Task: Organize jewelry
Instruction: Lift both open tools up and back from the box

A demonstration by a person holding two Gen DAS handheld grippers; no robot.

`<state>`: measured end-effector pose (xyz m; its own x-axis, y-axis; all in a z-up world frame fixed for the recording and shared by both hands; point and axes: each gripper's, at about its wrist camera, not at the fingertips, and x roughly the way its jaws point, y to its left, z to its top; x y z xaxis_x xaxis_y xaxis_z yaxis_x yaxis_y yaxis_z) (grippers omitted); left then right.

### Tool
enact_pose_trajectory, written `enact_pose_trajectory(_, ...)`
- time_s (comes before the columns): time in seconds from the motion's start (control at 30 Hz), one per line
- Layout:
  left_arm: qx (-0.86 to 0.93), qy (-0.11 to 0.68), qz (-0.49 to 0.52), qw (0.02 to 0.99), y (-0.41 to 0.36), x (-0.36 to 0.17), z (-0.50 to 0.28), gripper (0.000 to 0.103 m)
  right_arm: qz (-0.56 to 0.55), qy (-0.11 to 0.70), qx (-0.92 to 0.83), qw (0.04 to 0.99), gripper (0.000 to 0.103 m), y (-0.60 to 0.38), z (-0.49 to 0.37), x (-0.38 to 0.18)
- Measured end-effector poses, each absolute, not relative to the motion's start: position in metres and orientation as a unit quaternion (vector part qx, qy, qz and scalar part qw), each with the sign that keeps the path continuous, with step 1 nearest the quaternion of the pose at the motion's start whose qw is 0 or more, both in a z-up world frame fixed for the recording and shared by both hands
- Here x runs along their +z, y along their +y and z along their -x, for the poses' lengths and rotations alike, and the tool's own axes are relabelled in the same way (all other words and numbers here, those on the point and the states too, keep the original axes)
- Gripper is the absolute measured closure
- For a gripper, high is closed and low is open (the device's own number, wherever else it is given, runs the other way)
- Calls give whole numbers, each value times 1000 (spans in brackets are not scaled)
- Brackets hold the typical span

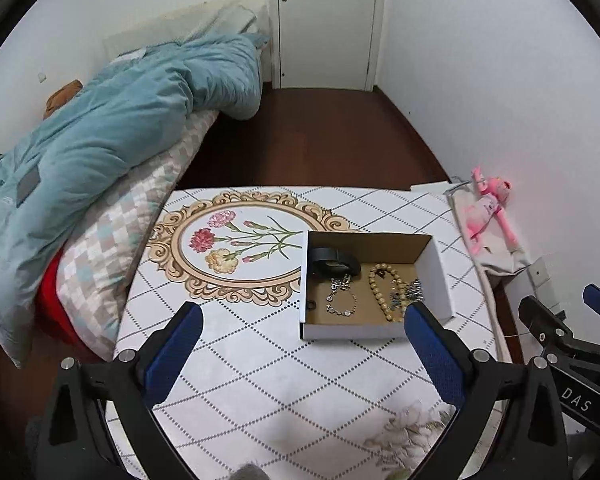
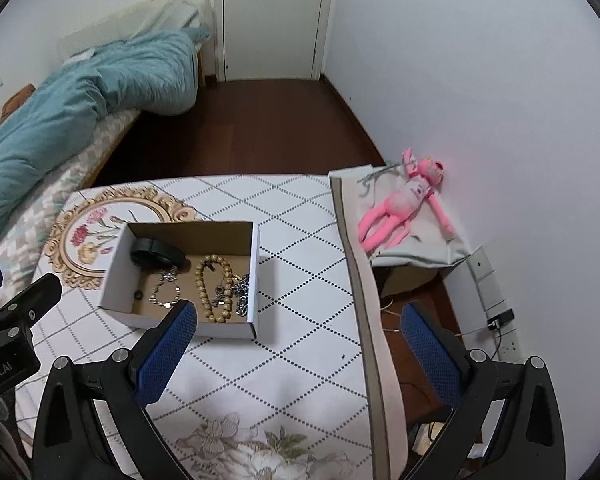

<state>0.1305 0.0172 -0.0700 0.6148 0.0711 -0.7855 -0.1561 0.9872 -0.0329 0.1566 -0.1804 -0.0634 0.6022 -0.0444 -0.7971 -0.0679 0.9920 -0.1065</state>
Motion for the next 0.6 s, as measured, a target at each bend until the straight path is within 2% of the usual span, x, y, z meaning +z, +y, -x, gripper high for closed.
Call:
enact_pose_trajectory(0.3,57,416,52,906,19,-23,-83,0,58,400,8,915,0,-177,-96,2)
enact_pose_trajectory(0.6,64,406,47,910,21,8,-49,0,48,377,6,925,0,-180,-58,42)
